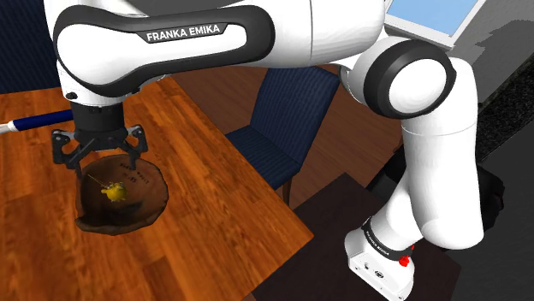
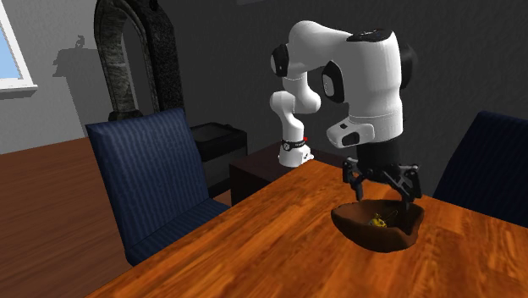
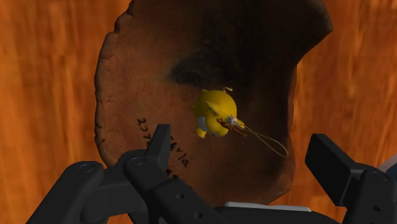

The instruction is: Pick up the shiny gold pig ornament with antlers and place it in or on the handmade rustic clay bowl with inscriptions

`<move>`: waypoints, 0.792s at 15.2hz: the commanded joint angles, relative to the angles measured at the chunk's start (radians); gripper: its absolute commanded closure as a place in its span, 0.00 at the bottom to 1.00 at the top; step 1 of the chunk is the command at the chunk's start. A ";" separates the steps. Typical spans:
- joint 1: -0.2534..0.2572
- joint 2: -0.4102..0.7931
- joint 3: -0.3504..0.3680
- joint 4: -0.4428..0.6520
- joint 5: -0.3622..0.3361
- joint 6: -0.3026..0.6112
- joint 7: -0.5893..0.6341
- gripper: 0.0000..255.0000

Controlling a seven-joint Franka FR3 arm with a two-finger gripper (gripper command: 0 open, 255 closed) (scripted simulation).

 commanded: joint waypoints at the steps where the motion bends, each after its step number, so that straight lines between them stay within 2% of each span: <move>1: -0.003 -0.007 0.001 0.022 0.002 -0.029 -0.001 0.00; 4: -0.009 -0.017 0.001 0.098 0.004 -0.116 -0.001 0.00; 12: -0.009 -0.017 0.001 0.098 0.004 -0.116 -0.001 0.00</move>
